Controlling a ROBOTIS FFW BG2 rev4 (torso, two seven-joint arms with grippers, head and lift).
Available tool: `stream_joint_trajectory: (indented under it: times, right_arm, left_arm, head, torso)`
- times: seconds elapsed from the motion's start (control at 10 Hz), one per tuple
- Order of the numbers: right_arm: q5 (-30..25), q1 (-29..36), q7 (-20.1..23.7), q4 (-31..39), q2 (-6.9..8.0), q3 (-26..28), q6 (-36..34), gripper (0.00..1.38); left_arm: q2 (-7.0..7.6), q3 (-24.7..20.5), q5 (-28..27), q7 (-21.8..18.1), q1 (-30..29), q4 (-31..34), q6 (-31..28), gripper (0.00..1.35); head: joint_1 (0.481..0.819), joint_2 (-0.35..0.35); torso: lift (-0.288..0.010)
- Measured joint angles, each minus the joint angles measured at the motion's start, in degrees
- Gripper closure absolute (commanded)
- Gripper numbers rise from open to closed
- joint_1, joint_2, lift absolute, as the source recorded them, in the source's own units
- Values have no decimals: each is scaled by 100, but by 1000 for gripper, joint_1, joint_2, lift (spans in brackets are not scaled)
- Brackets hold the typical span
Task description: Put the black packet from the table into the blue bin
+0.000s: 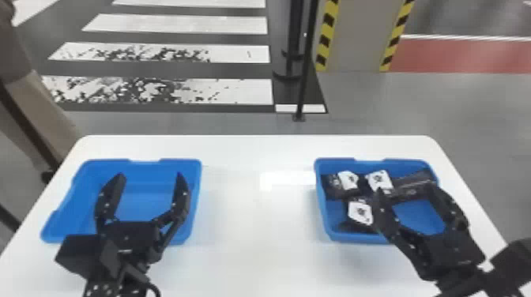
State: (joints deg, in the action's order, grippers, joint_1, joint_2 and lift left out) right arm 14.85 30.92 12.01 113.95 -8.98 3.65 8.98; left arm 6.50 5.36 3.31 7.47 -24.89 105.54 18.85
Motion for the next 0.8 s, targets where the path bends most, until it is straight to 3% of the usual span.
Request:
stream_joint_trajectory:
  times: [0.8]
  right_arm:
    - [-12,-15,3,16,-6,-17,-54,130]
  left_arm:
    - [9,12,0,0,-6,0,0,101]
  head:
    - [695,-23]
  torso:
    - [-110]
